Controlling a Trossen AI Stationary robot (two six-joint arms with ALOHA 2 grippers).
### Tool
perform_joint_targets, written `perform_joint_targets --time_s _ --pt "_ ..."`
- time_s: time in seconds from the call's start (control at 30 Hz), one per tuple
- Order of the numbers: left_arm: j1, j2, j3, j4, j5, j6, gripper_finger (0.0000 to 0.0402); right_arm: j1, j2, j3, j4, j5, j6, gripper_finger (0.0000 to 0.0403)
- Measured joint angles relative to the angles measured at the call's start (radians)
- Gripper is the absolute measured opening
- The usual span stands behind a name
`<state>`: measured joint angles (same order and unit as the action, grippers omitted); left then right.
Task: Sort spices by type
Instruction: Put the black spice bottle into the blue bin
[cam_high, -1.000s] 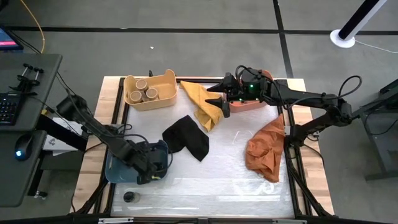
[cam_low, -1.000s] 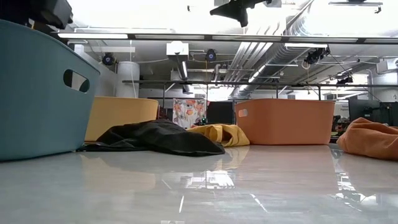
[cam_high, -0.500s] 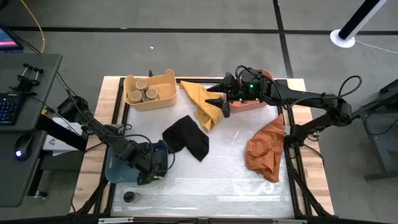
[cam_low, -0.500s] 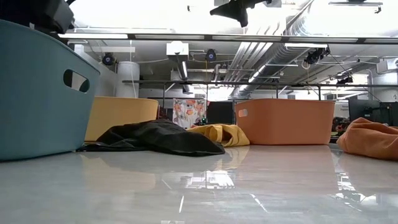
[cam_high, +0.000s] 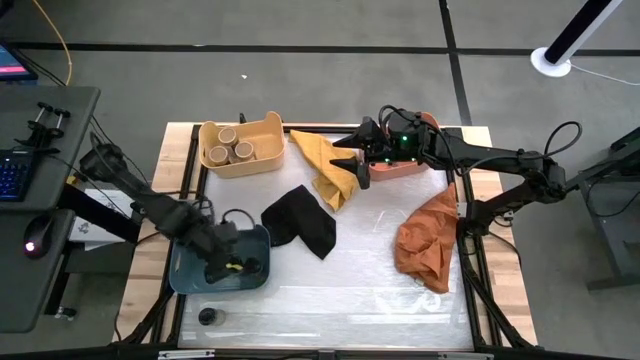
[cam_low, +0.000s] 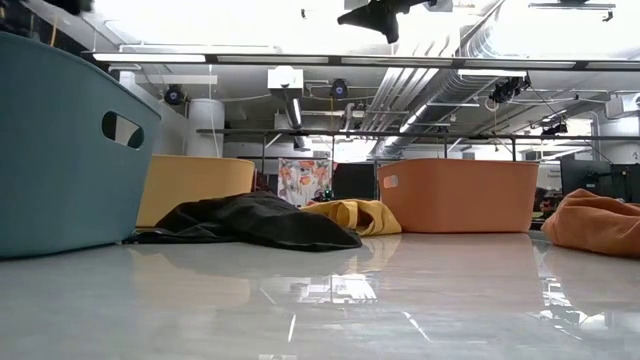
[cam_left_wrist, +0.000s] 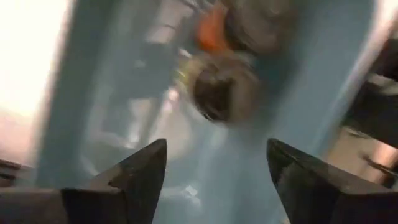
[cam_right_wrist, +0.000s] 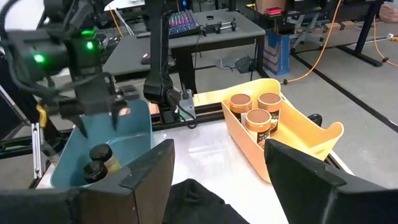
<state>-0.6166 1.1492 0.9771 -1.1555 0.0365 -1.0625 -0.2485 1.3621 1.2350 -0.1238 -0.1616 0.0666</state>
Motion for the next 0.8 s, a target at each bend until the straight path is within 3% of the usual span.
perform_joint_targets --time_s 0.13,0.3,0.37,0.57,0.8 --pt "-0.103 -0.002 0.008 0.089 0.090 -0.094 0.0204 0.000 0.000 0.000 0.000 0.000 -0.012 0.0245" --pt "-0.233 0.082 0.089 0.188 0.105 -0.169 0.0053 0.000 0.000 0.000 -0.012 0.000 -0.022 0.0245" --pt "-0.284 0.131 0.131 0.207 0.101 -0.205 0.0016 0.000 0.000 0.000 -0.020 0.000 -0.022 0.0245" --pt "-0.410 0.281 0.179 0.323 0.117 -0.300 0.0003 0.000 0.000 0.000 -0.055 0.000 -0.047 0.0245" --pt "-0.424 0.359 0.203 0.268 0.109 -0.329 0.0000 0.000 0.000 0.000 -0.123 0.048 -0.049 0.0245"
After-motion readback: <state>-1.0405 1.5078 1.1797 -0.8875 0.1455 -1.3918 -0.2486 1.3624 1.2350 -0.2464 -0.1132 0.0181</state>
